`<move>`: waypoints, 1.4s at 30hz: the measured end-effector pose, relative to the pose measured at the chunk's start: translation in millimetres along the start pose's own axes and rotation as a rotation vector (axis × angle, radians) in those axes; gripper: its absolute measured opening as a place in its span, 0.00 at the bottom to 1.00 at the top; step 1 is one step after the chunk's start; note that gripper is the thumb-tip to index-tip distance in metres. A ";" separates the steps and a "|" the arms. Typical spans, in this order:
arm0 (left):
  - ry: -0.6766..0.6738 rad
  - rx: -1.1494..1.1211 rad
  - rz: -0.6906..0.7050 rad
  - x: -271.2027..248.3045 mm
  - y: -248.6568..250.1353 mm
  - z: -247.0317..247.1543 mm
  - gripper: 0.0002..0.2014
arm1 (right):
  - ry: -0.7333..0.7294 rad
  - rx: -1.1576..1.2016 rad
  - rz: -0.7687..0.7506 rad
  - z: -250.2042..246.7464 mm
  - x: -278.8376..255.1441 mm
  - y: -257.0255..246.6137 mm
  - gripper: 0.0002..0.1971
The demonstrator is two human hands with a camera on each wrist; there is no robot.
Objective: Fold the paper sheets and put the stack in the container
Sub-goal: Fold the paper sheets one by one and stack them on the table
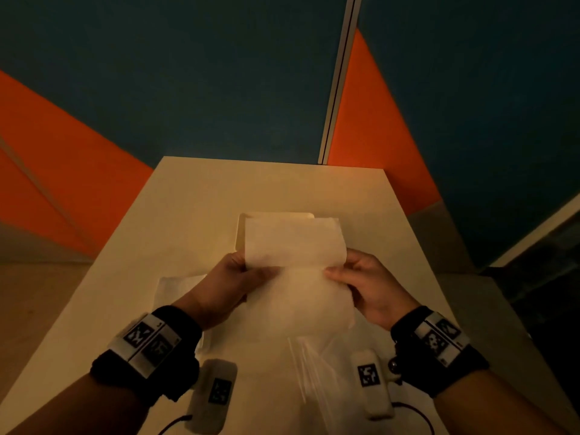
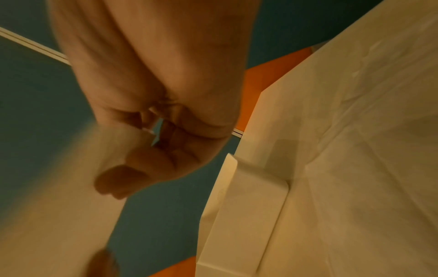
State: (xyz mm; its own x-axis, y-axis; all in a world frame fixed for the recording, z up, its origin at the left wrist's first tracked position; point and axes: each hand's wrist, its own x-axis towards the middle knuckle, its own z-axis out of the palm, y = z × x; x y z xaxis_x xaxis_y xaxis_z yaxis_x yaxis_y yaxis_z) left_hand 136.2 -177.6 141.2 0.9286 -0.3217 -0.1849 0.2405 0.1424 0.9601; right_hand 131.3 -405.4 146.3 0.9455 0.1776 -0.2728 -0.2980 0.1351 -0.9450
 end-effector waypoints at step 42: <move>0.555 1.122 -0.218 -63.7 -74.2 -120.1 0.19 | -0.097 -1.491 0.203 -30.4 -11.1 90.0 0.34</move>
State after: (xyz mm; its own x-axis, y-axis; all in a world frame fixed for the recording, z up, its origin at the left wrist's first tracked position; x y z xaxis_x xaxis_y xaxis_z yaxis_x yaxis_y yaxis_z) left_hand 93.1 -55.2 56.5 0.9584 0.2344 -0.1629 0.2849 -0.8189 0.4982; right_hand 98.0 -424.8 58.8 0.8758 0.1414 -0.4614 0.0402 -0.9742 -0.2222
